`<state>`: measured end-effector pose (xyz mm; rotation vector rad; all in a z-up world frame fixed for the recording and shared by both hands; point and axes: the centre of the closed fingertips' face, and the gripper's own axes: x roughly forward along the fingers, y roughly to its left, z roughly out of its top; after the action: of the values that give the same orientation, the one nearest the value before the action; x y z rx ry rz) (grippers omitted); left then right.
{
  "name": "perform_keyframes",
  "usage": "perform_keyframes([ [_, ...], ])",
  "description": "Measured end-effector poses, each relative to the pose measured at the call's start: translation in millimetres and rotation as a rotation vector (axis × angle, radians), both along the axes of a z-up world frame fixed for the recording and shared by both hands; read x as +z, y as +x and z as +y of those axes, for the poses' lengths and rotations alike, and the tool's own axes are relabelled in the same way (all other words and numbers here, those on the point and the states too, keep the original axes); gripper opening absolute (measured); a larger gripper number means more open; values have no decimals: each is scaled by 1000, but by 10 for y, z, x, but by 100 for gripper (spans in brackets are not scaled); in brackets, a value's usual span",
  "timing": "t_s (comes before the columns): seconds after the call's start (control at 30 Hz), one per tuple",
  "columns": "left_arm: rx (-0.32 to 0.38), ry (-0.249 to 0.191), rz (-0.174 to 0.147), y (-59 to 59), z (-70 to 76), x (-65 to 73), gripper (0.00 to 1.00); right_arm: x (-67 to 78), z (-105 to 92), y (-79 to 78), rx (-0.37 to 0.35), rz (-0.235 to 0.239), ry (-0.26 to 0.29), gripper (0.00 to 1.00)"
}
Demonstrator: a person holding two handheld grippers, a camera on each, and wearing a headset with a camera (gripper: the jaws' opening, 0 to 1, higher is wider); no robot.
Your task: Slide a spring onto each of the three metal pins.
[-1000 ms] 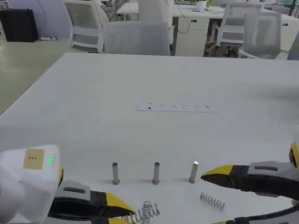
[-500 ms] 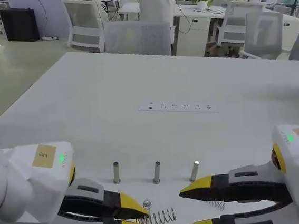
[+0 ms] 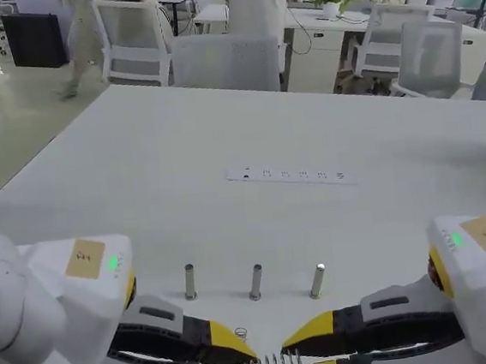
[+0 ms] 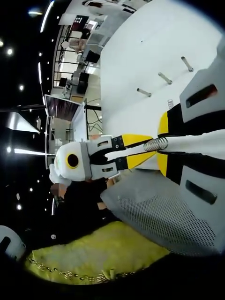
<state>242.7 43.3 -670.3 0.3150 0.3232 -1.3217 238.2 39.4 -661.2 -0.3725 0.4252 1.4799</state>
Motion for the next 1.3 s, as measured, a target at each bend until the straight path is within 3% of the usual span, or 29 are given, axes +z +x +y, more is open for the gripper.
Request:
perform_keyframes([
  [0.3,-13,64,-36,-33,-34,-98,1,6,54,-52,34,-3,-55,8],
  [0.43,-21,117,-67,-35,-90,-179,1,-15,65,-71,49,-18,-89,8],
  [0.53,-26,134,-73,-37,-152,-228,1,-31,61,-76,58,-26,-118,8],
  [0.9,-15,127,-47,14,-320,-321,1,-149,-82,-48,145,-62,-329,8],
  [1.13,-3,113,-40,60,-396,-341,1,-178,-136,3,196,-70,-425,8],
  [1.2,7,97,-18,78,-401,-328,1,-166,-145,19,195,-58,-428,8],
  [1.3,10,96,-6,92,-428,-343,1,-199,-172,24,222,-71,-476,8],
])
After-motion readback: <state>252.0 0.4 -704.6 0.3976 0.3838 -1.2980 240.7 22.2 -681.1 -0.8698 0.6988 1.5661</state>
